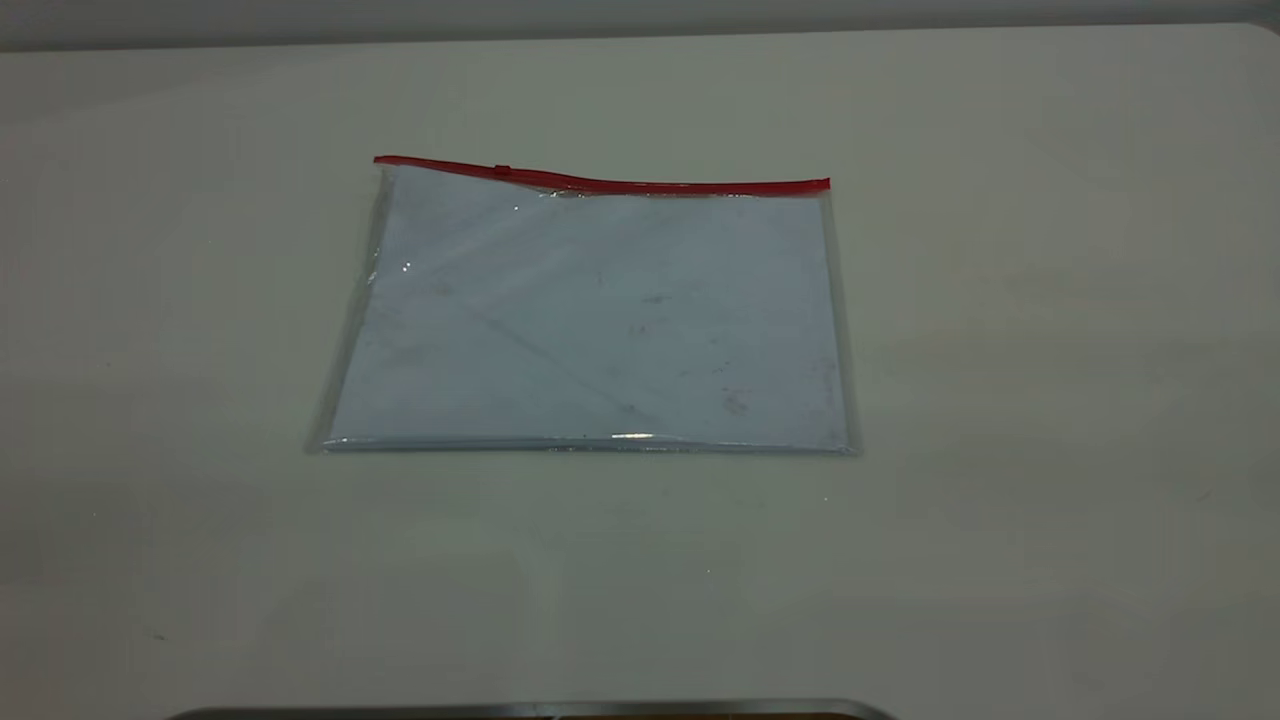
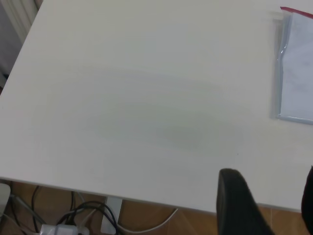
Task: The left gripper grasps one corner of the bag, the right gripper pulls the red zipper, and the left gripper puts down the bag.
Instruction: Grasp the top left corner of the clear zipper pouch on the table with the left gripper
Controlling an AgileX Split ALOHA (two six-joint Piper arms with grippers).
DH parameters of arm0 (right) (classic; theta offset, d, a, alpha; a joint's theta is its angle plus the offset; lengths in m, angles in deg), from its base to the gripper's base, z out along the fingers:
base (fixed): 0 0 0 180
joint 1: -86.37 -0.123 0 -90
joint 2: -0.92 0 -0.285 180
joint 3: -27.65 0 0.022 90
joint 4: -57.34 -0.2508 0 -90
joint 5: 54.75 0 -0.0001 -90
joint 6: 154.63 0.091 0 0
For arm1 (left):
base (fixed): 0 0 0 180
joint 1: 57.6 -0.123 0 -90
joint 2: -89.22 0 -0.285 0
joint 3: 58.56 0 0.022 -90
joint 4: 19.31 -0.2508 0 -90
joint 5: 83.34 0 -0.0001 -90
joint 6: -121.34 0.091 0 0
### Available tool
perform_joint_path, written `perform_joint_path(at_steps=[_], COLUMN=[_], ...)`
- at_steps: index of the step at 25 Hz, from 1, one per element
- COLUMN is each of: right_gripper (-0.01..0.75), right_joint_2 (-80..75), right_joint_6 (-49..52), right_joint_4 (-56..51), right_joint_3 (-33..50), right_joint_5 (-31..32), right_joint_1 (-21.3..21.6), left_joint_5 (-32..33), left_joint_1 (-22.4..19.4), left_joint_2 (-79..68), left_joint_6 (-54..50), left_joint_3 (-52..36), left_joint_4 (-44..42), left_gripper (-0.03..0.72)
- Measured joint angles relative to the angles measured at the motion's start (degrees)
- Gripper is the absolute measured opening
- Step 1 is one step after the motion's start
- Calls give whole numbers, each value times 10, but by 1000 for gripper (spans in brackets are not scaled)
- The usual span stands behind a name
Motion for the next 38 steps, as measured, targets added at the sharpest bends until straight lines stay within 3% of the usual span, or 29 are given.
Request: perform_joint_path(at_steps=[38], right_gripper=[436], right_joint_2=[0], right_joint_6=[0], right_joint_4=[0], right_joint_3=[0], right_joint_5=[0], right_joint_1=[0], left_joint_5=[-4], left_joint_1=[-1], left_joint_2=[0], left_joint_6=[0], left_joint_3=[0], left_joint_4=[22], left_gripper=[389])
